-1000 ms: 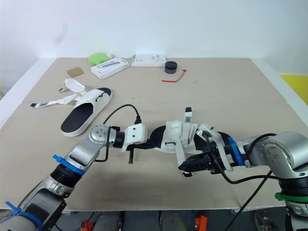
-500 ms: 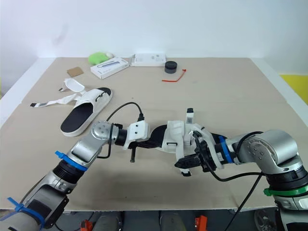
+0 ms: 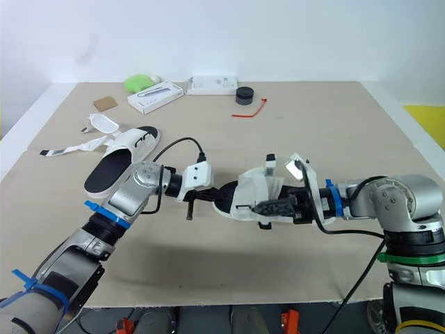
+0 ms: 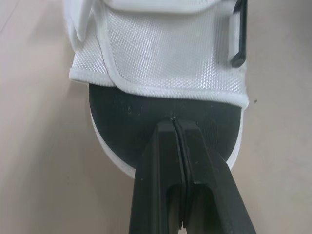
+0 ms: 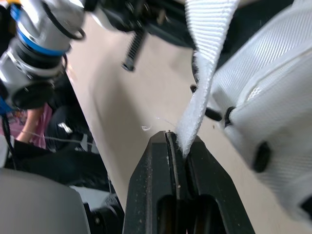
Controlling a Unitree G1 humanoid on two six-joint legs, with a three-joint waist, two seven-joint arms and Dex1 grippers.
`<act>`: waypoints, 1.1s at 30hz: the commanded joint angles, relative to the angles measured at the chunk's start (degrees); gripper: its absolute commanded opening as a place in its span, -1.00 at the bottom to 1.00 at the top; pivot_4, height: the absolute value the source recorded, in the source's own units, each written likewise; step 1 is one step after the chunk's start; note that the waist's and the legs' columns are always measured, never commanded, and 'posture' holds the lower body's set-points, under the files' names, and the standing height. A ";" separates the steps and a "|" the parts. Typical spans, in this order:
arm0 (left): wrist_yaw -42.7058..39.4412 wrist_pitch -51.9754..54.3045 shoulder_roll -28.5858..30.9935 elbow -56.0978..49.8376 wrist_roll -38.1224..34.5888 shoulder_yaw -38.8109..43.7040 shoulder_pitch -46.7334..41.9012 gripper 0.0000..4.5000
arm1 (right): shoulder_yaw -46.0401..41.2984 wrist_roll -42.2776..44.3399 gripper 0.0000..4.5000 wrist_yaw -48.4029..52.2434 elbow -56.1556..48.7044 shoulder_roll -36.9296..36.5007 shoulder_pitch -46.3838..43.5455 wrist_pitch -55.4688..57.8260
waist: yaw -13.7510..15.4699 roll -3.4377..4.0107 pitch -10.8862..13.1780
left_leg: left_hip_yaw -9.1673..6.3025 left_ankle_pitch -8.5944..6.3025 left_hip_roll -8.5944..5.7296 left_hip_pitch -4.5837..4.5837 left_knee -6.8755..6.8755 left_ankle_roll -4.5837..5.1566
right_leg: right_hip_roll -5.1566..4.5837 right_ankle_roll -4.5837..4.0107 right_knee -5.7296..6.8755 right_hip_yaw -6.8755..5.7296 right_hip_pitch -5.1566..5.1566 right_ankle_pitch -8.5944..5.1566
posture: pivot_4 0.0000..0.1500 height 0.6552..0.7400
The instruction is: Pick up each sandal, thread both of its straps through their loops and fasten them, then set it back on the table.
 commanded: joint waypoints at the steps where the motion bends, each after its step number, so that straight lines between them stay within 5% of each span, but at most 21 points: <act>1: -1.17 -1.13 -0.39 0.62 0.90 -1.31 1.22 -1.00 | -5.50 0.67 -0.98 -3.18 4.59 2.78 -4.92 1.50 | 0.00 0.01 -0.01 | 0.00 0.00 0.00 0.01 0.01 0.00 | 0.00 0.00 0.00 0.00 0.02 0.01 | 1.00 1.00; 12: -1.95 -0.58 -0.05 -3.92 1.76 -2.26 4.57 -1.00 | -6.05 -4.19 -0.98 -19.20 18.94 13.33 -16.57 4.62 | 0.05 0.07 -0.03 | -0.02 0.00 0.01 0.01 -0.05 0.00 | 0.01 -0.03 0.01 0.00 0.02 0.01 | 1.00 1.00; 33: -0.18 -8.70 0.63 2.59 6.63 -4.36 5.37 -1.00 | 1.86 9.23 -0.98 -27.30 20.69 9.81 -14.65 4.62 | -0.09 0.22 -0.13 | -0.05 0.00 0.01 0.10 0.00 0.10 | 0.03 -0.03 0.03 0.00 0.11 0.03 | 1.00 1.00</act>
